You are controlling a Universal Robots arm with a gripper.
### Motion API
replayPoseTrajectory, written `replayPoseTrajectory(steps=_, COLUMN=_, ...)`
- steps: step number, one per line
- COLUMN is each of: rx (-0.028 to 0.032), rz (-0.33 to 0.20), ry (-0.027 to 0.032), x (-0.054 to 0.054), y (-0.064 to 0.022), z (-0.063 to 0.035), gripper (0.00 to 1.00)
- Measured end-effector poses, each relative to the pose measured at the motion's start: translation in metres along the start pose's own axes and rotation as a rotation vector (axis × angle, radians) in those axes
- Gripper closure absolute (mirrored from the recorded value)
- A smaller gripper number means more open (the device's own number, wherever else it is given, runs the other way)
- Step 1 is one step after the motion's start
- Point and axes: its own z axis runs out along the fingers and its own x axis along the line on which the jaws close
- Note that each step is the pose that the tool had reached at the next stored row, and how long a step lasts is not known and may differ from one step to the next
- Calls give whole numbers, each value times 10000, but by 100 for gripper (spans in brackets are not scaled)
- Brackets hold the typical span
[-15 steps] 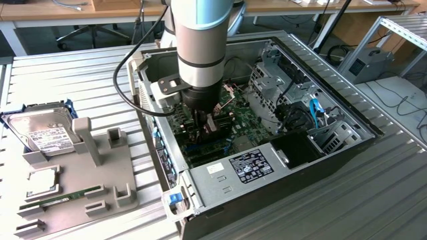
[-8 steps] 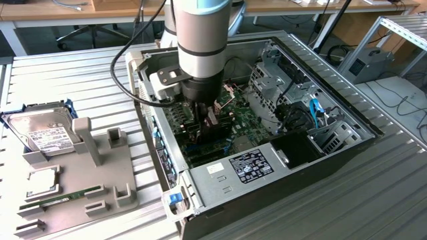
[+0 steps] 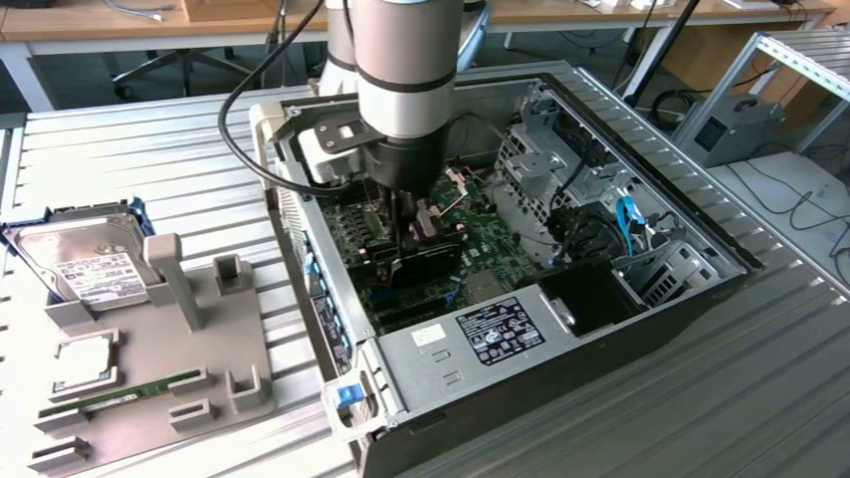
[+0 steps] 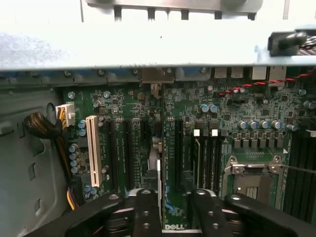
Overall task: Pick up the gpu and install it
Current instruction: 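Insert the gpu into the slot, then press down on the gpu until it lock into place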
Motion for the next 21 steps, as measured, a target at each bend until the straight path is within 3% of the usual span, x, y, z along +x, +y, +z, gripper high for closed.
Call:
replayPoseTrajectory(steps=1, rx=-29, rz=-1, ry=-1, x=0, y=-30, z=4, gripper=75)
replayPoseTrajectory(steps=3, rx=-99, rz=-4, ry=0, x=-1, y=-96, z=11, gripper=75)
replayPoseTrajectory(steps=4, rx=-254, rz=-12, ry=2, x=-3, y=-249, z=28, gripper=89)
replayPoseTrajectory(steps=13, rx=-261, rz=-12, ry=2, x=-3, y=-256, z=29, gripper=89)
replayPoseTrajectory(steps=21, rx=-265, rz=-13, ry=7, x=-2, y=-88, z=112, gripper=89)
